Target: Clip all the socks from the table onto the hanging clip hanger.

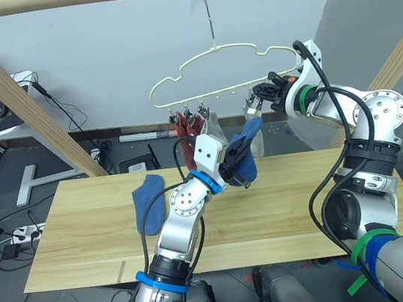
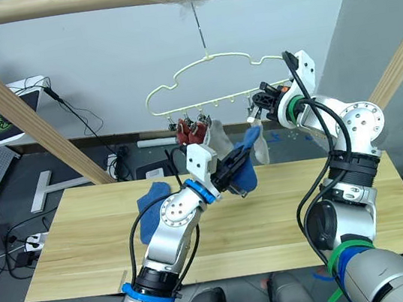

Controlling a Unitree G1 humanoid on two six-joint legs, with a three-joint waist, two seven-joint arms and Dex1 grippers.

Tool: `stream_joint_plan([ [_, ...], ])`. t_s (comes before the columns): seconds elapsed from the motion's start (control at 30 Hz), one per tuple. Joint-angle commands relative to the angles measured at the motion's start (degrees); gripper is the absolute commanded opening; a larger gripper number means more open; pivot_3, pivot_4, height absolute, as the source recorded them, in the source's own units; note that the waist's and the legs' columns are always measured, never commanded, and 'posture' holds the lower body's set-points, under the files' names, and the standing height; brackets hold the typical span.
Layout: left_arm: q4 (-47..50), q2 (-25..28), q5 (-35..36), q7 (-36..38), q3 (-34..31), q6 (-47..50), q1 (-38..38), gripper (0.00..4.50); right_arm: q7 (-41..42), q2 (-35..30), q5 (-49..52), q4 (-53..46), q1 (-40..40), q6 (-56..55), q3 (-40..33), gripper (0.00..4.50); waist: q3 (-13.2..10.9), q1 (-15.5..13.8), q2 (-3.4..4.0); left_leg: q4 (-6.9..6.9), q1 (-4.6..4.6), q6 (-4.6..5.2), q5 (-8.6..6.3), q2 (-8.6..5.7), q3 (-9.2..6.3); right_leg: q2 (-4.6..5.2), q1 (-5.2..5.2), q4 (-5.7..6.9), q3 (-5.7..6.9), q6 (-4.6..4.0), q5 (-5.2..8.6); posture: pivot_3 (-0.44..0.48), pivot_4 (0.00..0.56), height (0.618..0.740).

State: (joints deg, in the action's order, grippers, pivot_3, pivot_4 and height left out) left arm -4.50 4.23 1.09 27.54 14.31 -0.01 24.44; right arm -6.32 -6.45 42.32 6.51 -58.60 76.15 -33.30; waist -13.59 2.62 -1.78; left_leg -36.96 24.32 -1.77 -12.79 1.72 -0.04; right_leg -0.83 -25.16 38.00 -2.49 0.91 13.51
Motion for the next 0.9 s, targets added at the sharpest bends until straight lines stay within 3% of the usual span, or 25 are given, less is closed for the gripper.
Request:
stream_joint_plan([
  [0.03,0.3,-0.59,-0.55,-0.78,0.01,-2.54,1.82,0.02,-0.22,-0.71,1.46,-1.06,-1.43,0.53,-0.7,0.0,0.0,0.01,0.0,0.0,0.0,0.0,0.0,0.0,0.0,0.0,0.0,0.0,0.0,0.0,0.0,-0.084,0.218,0.74],
  [0.9,-1.84,-0.86,-3.74,-4.3,-0.04,-6.12,4.44,0.02,0.03,-1.44,2.81,-1.7,-0.74,1.85,-0.42,0.0,0.01,0.31,0.01,0.0,0.03,0.0,0.0,-0.01,0.0,0.0,-0.02,0.01,0.0,0.01,-0.01,-0.091,0.205,0.74],
])
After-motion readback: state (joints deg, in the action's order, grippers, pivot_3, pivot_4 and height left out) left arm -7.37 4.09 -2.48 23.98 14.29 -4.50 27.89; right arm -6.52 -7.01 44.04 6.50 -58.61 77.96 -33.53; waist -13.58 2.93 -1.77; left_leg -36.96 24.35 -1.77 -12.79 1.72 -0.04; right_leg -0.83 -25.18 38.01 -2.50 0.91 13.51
